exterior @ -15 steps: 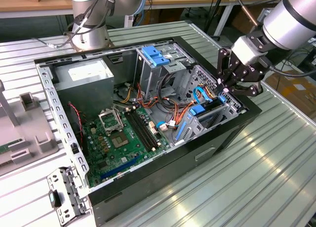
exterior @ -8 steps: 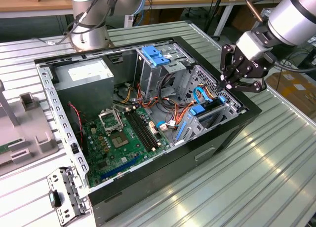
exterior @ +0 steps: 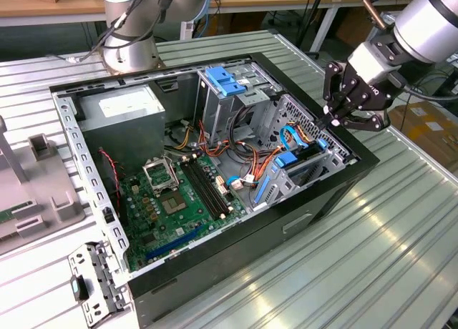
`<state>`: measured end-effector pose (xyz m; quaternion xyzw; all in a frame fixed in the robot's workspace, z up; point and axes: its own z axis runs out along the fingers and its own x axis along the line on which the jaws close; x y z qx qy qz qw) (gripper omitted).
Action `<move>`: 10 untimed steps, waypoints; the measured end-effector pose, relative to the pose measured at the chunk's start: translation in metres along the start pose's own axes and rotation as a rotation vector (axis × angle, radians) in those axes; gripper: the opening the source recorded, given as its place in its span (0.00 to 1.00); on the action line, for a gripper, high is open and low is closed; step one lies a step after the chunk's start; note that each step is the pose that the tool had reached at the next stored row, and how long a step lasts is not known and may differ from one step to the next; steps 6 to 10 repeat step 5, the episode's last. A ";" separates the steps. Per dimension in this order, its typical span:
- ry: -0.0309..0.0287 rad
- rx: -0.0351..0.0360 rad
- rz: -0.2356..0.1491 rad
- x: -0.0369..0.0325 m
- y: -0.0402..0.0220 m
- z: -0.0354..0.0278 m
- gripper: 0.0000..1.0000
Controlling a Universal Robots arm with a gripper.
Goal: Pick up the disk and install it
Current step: 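Insert the second disk wire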
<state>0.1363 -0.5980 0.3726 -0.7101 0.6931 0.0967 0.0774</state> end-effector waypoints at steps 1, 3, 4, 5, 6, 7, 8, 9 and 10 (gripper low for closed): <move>-0.0001 0.0000 0.000 0.0001 0.0000 0.0001 0.11; -0.0001 0.0000 0.000 0.0001 -0.0001 0.0000 0.11; -0.0001 0.0000 0.000 0.0001 -0.0001 0.0000 0.11; -0.0002 0.0000 0.000 0.0001 -0.0001 0.0000 0.11; -0.0002 0.0000 0.000 0.0001 -0.0001 0.0000 0.11; -0.0002 0.0000 0.000 0.0001 -0.0001 0.0000 0.11; -0.0002 0.0000 0.000 0.0001 -0.0001 0.0000 0.11; -0.0002 0.0000 0.000 0.0001 -0.0001 0.0000 0.11; -0.0002 0.0000 0.000 0.0001 -0.0001 0.0000 0.11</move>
